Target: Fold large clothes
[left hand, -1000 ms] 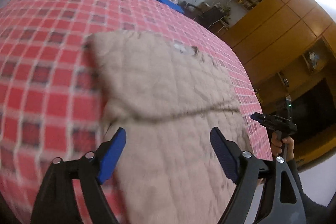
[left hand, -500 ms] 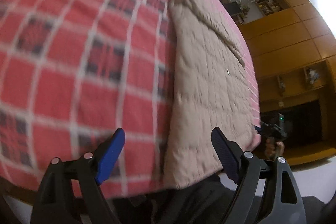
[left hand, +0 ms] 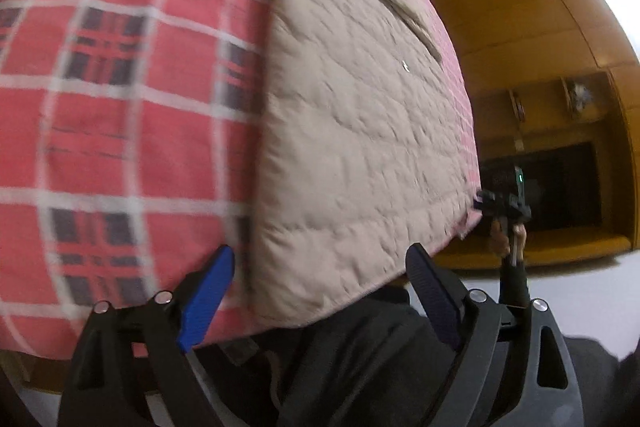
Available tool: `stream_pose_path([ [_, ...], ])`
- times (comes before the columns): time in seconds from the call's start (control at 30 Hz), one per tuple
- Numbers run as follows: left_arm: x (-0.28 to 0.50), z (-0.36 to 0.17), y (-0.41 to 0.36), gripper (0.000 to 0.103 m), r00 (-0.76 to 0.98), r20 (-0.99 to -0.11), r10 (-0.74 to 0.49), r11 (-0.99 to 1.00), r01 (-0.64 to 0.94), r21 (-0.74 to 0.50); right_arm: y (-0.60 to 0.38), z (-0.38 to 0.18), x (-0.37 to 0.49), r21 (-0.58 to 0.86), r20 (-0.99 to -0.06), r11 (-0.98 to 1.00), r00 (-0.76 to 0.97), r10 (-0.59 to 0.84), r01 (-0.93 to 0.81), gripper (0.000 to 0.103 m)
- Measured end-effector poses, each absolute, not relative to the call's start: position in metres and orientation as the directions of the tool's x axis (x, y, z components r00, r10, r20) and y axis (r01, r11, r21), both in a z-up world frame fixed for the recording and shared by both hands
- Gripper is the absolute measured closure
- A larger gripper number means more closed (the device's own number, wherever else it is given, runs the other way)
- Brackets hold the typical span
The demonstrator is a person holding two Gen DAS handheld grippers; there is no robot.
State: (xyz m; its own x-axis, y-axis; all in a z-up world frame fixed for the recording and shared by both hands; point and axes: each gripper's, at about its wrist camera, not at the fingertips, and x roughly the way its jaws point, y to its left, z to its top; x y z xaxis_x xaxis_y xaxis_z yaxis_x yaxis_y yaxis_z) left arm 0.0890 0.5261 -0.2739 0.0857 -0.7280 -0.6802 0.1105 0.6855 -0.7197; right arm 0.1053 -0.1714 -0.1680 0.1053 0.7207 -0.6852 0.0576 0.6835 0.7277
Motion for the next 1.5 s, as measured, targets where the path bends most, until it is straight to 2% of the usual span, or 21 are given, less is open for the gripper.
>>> stream_pose_path([
  [0.1,0.086,-0.275,0.526,0.018,0.094,-0.656,-0.749,0.662,0.100,-0.742,-0.167,-0.169,0.109,0.744,-0.668,0.665,0.099,0.737,0.065,0.033],
  [0.17,0.087,-0.277,0.531,0.032,0.104,-0.647,-0.755,0.655,0.080,-0.751,-0.158,-0.168,0.111,0.747,-0.664,0.662,0.100,0.741,0.063,0.033],
  [0.2,0.088,-0.281,0.534,0.050,0.100,-0.654,-0.750,0.661,0.058,-0.748,-0.159,-0.168,0.112,0.749,-0.662,0.659,0.100,0.743,0.062,0.036],
  [0.23,0.088,-0.283,0.538,0.060,0.098,-0.657,-0.747,0.663,0.045,-0.747,-0.160,-0.168,0.111,0.751,-0.660,0.657,0.101,0.744,0.064,0.039],
  [0.37,0.086,-0.289,0.543,0.063,0.094,-0.640,-0.762,0.644,0.018,-0.765,-0.169,-0.174,0.111,0.762,-0.647,0.643,0.100,0.756,0.074,0.052],
  [0.47,0.084,-0.288,0.545,0.072,0.109,-0.631,-0.768,0.635,0.007,-0.772,-0.169,-0.176,0.108,0.766,-0.642,0.639,0.098,0.760,0.066,0.068],
  [0.53,0.082,-0.287,0.548,0.081,0.122,-0.615,-0.779,0.619,-0.003,-0.785,-0.167,-0.174,0.106,0.768,-0.640,0.639,0.106,0.761,0.051,0.084],
  [0.63,0.079,-0.280,0.550,0.088,0.150,-0.600,-0.786,0.607,-0.002,-0.795,-0.167,-0.166,0.104,0.775,-0.629,0.631,0.134,0.766,0.032,0.089],
  [1.1,0.093,-0.219,0.541,0.092,0.308,-0.476,-0.824,0.524,0.092,-0.847,-0.153,-0.095,0.120,0.804,-0.543,0.586,0.280,0.792,-0.099,0.093],
  [1.5,0.176,-0.183,0.557,0.092,0.397,-0.479,-0.783,0.559,0.110,-0.822,-0.147,-0.059,0.206,0.773,-0.538,0.618,0.367,0.759,-0.145,0.094],
])
